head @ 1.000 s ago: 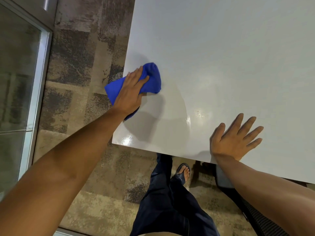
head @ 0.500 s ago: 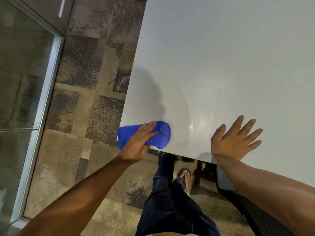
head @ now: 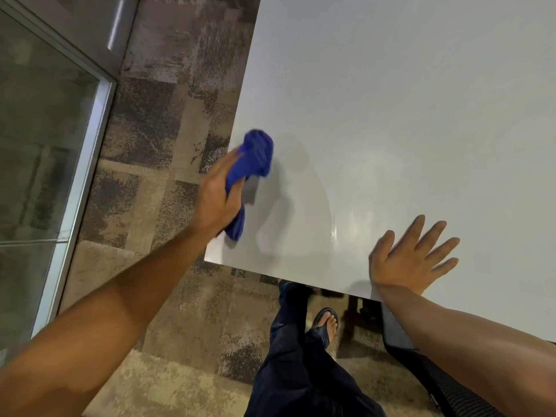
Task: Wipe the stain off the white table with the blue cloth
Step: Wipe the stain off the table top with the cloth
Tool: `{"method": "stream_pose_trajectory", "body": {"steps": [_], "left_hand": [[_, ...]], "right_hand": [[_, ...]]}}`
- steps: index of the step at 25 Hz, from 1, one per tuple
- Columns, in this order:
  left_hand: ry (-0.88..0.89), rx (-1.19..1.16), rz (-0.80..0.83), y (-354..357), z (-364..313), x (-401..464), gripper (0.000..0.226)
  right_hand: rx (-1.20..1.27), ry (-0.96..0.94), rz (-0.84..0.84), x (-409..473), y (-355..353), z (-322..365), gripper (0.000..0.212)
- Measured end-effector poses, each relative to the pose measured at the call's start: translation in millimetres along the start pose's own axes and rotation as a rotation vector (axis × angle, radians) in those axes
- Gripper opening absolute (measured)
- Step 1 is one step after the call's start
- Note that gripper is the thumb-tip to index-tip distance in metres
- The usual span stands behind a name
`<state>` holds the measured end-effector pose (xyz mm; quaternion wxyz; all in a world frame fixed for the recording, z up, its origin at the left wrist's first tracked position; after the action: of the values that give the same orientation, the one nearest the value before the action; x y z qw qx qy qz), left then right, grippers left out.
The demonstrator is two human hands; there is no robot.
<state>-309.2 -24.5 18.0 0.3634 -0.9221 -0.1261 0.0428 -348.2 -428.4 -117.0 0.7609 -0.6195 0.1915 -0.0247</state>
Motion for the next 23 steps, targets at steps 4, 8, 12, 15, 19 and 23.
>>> {"method": "stream_pose_trajectory", "body": {"steps": [4, 8, 12, 15, 19, 23], "left_hand": [[-0.237, -0.068, -0.142, 25, 57, 64, 0.028], [-0.206, 0.066, 0.023, 79, 67, 78, 0.049], [-0.051, 0.033, 0.15, 107, 33, 71, 0.049], [-0.018, -0.021, 0.268, 130, 9, 39, 0.048], [0.248, -0.05, 0.395, 157, -39, -19, 0.04], [0.407, -0.095, 0.6, 185, -61, -88, 0.038]], "right_hand": [[0.0, 0.004, 0.0, -1, 0, -2, 0.073], [-0.014, 0.003, -0.009, 0, 0, -1, 0.073], [-0.007, -0.01, -0.023, 0, 0, 0, 0.072], [-0.012, -0.01, -0.025, 0, -1, 0, 0.072], [-0.02, -0.01, -0.029, 0, -2, 2, 0.072], [-0.019, -0.01, -0.025, 0, -2, 1, 0.072]]}}
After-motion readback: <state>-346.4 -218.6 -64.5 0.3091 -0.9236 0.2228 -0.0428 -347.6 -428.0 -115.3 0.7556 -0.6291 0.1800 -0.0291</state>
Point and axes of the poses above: each hand's wrist, its own x-axis towards the middle knuckle, its own y-axis out of the palm, z = x × y, the point moved 10 cm from there along x, towards the middle knuckle, and after that the axes turned 7 degrees about -y, right-handed, at the moved point
